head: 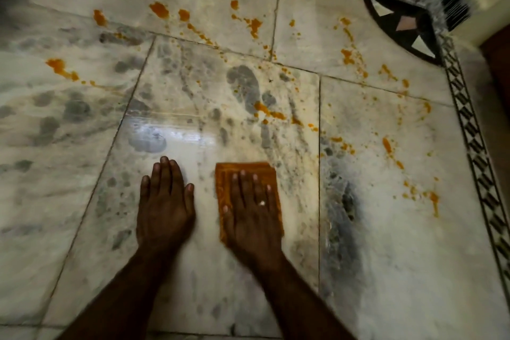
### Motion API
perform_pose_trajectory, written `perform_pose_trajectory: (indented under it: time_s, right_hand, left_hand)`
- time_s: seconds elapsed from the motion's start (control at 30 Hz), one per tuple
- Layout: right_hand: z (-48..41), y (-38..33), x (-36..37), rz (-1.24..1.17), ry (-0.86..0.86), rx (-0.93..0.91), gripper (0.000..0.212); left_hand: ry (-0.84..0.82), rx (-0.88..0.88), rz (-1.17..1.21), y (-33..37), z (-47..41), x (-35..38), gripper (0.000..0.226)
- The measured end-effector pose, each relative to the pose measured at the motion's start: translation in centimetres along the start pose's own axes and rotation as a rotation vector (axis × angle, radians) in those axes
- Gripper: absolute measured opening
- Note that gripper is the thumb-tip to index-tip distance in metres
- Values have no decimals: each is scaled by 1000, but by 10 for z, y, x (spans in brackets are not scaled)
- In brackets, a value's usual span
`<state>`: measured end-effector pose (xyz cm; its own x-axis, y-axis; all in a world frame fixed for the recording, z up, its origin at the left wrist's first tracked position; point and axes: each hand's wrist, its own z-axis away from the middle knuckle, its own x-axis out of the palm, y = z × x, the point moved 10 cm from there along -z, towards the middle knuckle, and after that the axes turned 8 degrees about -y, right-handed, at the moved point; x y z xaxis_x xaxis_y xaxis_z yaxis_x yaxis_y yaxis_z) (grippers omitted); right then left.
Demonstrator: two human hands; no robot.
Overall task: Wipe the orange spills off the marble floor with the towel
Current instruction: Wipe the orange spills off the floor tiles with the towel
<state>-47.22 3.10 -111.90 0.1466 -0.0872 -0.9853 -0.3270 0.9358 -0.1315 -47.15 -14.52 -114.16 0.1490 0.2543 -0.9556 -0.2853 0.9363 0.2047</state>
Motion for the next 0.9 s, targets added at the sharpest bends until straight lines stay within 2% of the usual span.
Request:
perform_pose_trajectory:
  time_s: [0.07,0.17,0.27,0.37,0.43,0.47,0.53,0.6,0.7,0.77,0.9]
  right_hand:
    - [-27,32,-7,13,-28,21,63]
    - [-29,113,-11,9,-100,190,67]
    - [21,181,-13,21,-84,342,69]
    - [94,181,-10,33,-33,467,66]
    - [120,141,-2,34,-18,443,65]
    - [121,120,3,22,-17,391,65]
    - [95,87,4,13,3,219,64]
    - [49,94,-4,14,35,135,63]
    - [-11,156,-17,-20,2,224,63]
    - [-19,196,-21,-26,-32,288,64]
    - [38,267,-26,-7,0,476,65]
  left_hand:
    - [1,-12,3,-2,1,0,68]
    - [0,-15,0,1,2,0,69]
    - [4,-18,-6,3,3,0,70]
    - [-12,-78,24,1,1,4,72]
    - [-24,-16,37,36,3,10,71]
    - [-37,91,25,69,7,17,69]
    - [-54,304,5,133,22,33,63]
    - [-20,334,-15,163,26,35,60]
    - [-23,265,-44,161,22,39,61]
    - [-26,263,-66,158,22,40,63]
    - [-50,250,-72,159,21,45,64]
